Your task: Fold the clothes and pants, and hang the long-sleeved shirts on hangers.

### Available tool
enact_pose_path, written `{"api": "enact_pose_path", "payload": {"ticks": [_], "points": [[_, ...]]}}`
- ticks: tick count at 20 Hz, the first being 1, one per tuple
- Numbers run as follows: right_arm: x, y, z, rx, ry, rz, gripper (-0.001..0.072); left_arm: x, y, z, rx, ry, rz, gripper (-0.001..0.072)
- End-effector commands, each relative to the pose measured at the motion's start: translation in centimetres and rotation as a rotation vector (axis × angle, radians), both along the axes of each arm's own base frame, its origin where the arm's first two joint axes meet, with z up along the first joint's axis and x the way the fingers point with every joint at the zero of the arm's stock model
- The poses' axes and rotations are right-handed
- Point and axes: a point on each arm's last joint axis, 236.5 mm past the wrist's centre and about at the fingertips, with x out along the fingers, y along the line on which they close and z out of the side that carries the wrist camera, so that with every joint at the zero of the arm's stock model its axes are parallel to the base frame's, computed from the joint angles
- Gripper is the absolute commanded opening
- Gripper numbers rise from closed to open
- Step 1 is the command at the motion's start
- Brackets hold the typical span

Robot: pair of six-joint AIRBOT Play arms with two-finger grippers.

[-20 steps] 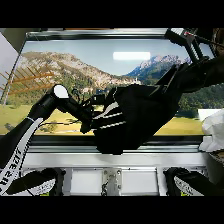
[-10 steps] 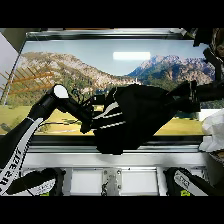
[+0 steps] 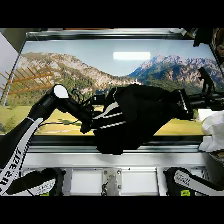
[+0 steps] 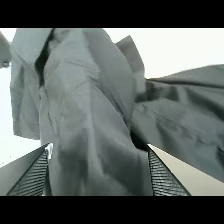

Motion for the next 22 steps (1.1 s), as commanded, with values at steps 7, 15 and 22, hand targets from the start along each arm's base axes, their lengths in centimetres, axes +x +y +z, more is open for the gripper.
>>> {"api": "enact_pose_path", "payload": {"ticks": [7,15,22], "points": [[-0.9,4.2,-1.7,0.052,0.033,0.16,0.0658,0.0,0.0,0.0,0.001,0.0,0.001,0.001],[-1.0,4.6,-1.9,0.048,0.037,0.171,0.0658,0.0,0.0,0.0,0.0,0.001,0.001,0.001],[-1.0,4.6,-1.9,0.049,0.036,0.171,0.0658,0.0,0.0,0.0,0.001,0.001,0.0,0.001]]}}
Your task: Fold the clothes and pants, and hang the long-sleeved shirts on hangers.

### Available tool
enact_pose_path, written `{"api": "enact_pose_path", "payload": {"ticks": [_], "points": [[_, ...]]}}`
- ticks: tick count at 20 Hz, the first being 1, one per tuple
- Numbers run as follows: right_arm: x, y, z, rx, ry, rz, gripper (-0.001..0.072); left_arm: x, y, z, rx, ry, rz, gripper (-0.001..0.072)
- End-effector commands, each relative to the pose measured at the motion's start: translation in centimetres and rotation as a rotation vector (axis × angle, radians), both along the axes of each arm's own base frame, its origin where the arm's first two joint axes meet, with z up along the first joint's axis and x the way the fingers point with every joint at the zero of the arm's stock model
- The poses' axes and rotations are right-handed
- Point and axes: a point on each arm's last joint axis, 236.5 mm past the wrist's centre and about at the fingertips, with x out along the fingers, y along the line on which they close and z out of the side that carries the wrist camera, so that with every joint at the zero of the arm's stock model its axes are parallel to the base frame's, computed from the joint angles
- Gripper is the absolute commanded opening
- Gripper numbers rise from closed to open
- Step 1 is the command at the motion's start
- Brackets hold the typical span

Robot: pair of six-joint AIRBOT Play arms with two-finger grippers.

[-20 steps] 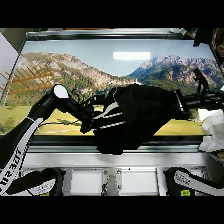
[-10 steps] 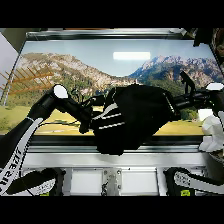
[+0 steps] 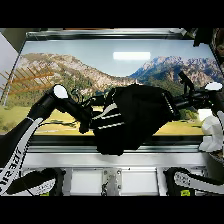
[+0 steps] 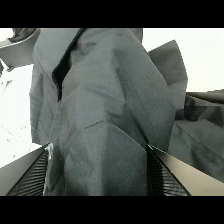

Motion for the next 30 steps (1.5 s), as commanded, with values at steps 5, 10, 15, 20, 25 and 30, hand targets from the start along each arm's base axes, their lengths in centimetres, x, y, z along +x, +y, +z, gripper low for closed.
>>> {"api": "enact_pose_path", "payload": {"ticks": [5,10,15,20,25,30], "points": [[0.0,0.1,0.0,0.004,0.0,0.0,0.0658,0.0,-0.2,0.2,-0.011,0.001,0.004,0.001],[0.0,0.0,0.0,0.003,0.0,-0.001,0.0652,0.0,-0.3,0.2,-0.011,0.001,0.004,0.001],[0.2,0.1,-0.1,0.0,-0.004,-0.009,0.0014,0.0,-0.2,0.2,-0.011,0.001,0.004,0.001],[0.4,0.0,-0.2,-0.006,-0.005,-0.015,0.001,0.1,-0.2,0.2,-0.01,0.0,0.004,0.001],[0.4,0.0,-0.2,-0.006,-0.005,-0.016,0.0007,0.1,-0.2,0.2,-0.009,0.0,0.004,0.001],[0.4,0.0,-0.2,-0.006,-0.006,-0.016,0.0005,0.3,0.8,-0.7,0.058,0.008,0.031,0.0336]]}}
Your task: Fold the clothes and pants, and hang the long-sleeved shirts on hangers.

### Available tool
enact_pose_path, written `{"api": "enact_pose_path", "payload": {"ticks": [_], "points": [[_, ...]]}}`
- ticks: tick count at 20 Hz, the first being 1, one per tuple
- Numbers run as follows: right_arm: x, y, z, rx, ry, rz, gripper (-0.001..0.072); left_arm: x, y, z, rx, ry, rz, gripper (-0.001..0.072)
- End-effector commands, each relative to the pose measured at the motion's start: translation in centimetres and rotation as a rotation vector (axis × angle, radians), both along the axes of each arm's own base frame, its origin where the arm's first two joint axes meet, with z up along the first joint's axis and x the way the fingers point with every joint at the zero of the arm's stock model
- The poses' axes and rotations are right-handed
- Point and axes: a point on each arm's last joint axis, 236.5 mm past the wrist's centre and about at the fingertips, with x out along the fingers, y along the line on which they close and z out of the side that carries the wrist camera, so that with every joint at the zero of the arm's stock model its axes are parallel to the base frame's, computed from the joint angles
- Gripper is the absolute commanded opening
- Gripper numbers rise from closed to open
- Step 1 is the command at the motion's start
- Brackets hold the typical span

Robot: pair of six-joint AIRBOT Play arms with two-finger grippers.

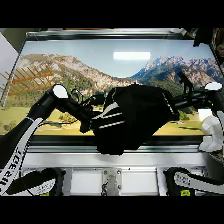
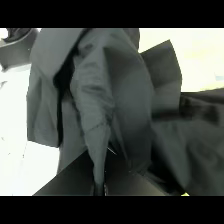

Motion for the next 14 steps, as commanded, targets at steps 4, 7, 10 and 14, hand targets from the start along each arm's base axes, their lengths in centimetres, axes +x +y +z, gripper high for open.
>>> {"api": "enact_pose_path", "payload": {"ticks": [4,7,10,14], "points": [[0.0,0.0,0.2,0.006,-0.001,0.0,0.0005,1.0,1.9,-0.8,0.117,0.1,0.18,0.0394],[0.0,0.0,0.2,0.004,0.014,-0.005,0.0004,2.3,2.7,0.6,0.12,0.16,0.3,0.0396],[0.1,0.0,0.1,0.001,0.011,-0.011,0.0004,3.3,3.3,1.6,0.093,0.167,0.371,0.0699],[0.8,0.0,-0.1,-0.005,0.003,-0.038,0.0003,5.2,5.3,2.9,0.094,0.19,0.551,0.068]]}}
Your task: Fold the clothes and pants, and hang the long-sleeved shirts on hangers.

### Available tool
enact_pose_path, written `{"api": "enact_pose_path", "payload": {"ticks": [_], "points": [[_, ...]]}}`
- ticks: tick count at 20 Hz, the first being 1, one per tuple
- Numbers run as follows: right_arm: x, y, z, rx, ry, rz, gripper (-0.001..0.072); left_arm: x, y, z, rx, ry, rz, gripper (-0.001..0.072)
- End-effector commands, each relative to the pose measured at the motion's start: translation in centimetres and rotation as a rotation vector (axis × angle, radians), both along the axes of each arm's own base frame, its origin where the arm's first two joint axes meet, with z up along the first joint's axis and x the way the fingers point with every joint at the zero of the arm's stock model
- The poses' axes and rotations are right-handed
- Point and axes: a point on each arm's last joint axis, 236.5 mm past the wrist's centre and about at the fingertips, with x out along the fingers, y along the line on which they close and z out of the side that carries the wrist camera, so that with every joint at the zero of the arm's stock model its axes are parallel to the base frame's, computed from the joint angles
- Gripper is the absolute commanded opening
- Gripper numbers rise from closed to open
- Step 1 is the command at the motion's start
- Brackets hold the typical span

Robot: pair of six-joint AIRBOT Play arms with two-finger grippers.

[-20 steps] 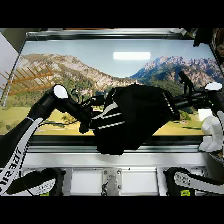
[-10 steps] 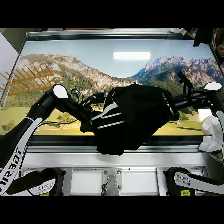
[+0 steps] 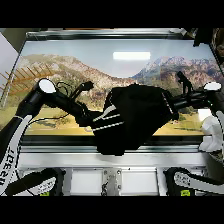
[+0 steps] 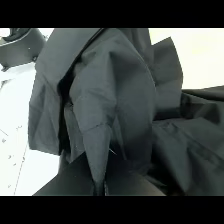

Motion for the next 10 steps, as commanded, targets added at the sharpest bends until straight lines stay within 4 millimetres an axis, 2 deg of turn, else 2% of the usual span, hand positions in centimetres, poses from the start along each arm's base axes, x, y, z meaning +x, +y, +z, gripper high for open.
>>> {"api": "enact_pose_path", "payload": {"ticks": [1,3,6,8,10], "points": [[0.7,0.0,-0.1,-0.007,0.01,-0.034,0.0003,2.2,2.0,1.6,0.002,-0.006,0.188,0.068],[0.9,0.2,0.4,0.016,0.016,-0.049,0.0003,3.8,3.9,3.2,-0.007,-0.07,0.293,0.068],[2.0,0.8,2.9,0.097,-0.026,-0.098,0.0002,5.6,6.8,5.9,-0.017,-0.123,0.492,0.068],[3.1,1.1,5.0,0.143,-0.06,-0.165,0.0002,5.6,7.7,7.4,-0.029,-0.131,0.573,0.068],[3.9,1.2,6.8,0.165,-0.099,-0.223,0.0002,5.4,7.6,7.8,-0.048,-0.121,0.67,0.068]]}}
